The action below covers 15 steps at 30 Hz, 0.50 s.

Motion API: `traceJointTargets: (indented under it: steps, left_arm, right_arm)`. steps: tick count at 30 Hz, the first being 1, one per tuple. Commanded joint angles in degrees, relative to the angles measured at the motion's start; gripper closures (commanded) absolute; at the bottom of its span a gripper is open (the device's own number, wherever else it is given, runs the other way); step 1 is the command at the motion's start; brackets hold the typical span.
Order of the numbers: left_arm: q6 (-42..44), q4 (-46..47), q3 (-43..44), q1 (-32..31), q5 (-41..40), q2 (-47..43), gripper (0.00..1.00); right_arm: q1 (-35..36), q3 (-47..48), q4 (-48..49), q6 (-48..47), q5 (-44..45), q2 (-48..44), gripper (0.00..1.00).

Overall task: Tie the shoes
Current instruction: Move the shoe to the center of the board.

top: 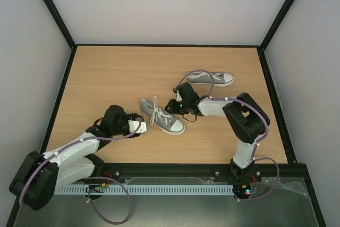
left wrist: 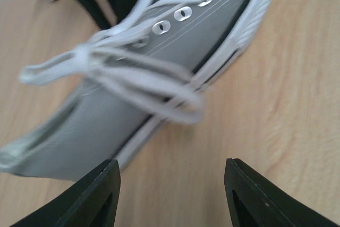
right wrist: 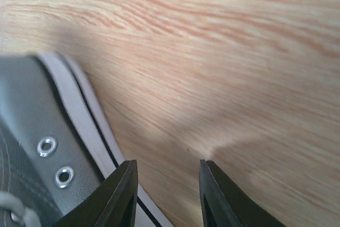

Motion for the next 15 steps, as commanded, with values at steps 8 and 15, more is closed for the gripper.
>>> traceJointTargets:
  steps: [8, 15]
  left_arm:
    - [0.49, -1.48, 3.35, 10.48, 1.05, -3.62, 0.47]
    - [14.05, 0.55, 3.62, 11.10, 2.13, 3.14, 0.24]
  right_arm:
    - [0.15, 3.40, -16.15, -7.40, 5.79, -7.36, 0.65]
    - [-0.03, -1.08, -27.76, -13.83, 6.47, -19.12, 0.52]
